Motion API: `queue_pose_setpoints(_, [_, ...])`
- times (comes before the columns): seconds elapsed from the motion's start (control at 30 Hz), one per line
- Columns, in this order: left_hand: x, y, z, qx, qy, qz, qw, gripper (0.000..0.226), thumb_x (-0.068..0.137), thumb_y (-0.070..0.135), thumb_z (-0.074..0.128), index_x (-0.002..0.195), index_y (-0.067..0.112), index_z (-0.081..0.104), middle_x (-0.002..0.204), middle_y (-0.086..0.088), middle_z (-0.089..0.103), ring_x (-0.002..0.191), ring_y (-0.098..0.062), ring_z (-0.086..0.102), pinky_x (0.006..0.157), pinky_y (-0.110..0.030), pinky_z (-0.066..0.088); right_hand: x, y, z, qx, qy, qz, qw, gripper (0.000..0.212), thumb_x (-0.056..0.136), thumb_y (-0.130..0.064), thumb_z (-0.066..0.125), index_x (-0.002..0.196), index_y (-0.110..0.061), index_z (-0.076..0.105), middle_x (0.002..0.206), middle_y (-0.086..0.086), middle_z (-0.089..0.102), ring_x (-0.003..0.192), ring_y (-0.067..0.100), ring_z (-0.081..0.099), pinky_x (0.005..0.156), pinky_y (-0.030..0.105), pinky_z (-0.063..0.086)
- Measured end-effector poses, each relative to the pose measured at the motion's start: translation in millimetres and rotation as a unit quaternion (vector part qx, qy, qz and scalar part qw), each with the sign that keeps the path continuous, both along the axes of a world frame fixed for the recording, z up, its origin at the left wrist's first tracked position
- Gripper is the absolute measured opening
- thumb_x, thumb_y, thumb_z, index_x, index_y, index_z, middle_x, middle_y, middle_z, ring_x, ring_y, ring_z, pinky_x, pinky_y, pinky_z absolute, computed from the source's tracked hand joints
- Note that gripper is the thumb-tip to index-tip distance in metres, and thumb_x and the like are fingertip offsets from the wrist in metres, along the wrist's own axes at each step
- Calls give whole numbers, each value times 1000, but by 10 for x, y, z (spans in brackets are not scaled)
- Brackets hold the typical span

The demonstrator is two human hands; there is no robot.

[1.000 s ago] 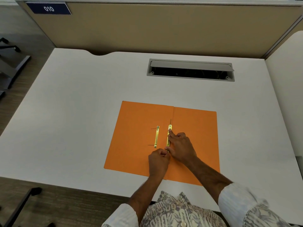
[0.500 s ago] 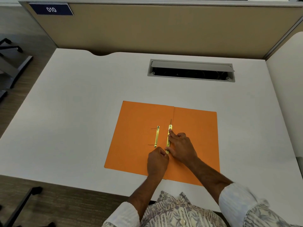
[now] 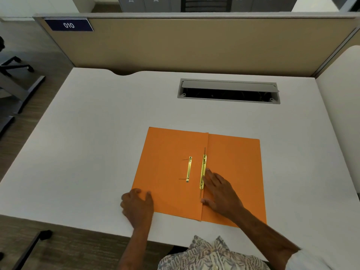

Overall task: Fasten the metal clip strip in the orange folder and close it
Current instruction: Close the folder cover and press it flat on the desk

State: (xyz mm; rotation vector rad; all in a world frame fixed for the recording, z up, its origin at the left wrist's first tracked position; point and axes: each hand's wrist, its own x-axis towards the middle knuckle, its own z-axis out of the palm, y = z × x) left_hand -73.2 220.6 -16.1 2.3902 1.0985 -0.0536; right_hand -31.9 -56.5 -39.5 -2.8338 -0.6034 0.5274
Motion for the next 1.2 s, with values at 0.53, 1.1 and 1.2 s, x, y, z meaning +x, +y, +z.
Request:
queue_pose_setpoints(0.53, [154, 366, 15, -68, 65, 97, 991, 52, 87, 44, 70, 123, 7, 59, 130, -25, 53, 121, -46, 49, 100, -59, 43, -90, 20, -59, -5, 1, -1, 1000, 83, 88, -65, 49, 153, -20, 22, 164, 4, 8, 150, 29, 10, 117, 46, 21])
queue_pose_setpoints(1.1, [129, 689, 803, -273, -97, 59, 955, 34, 97, 43, 59, 77, 20, 74, 74, -9, 71, 72, -28, 65, 68, -41, 52, -29, 44, -66, -9, 8, 6, 1000, 85, 88, -65, 49, 153, -21, 19, 165, 4, 6, 151, 28, 7, 119, 45, 18])
queue_pose_setpoints(1.2, [140, 579, 1079, -324, -87, 8, 942, 36, 95, 46, 60, 75, 20, 75, 67, -2, 73, 63, -20, 67, 58, -34, 52, -43, 42, -57, 5, 8, 3, 1000, 82, 88, -63, 50, 153, -22, 20, 165, 3, 4, 151, 27, 7, 119, 43, 18])
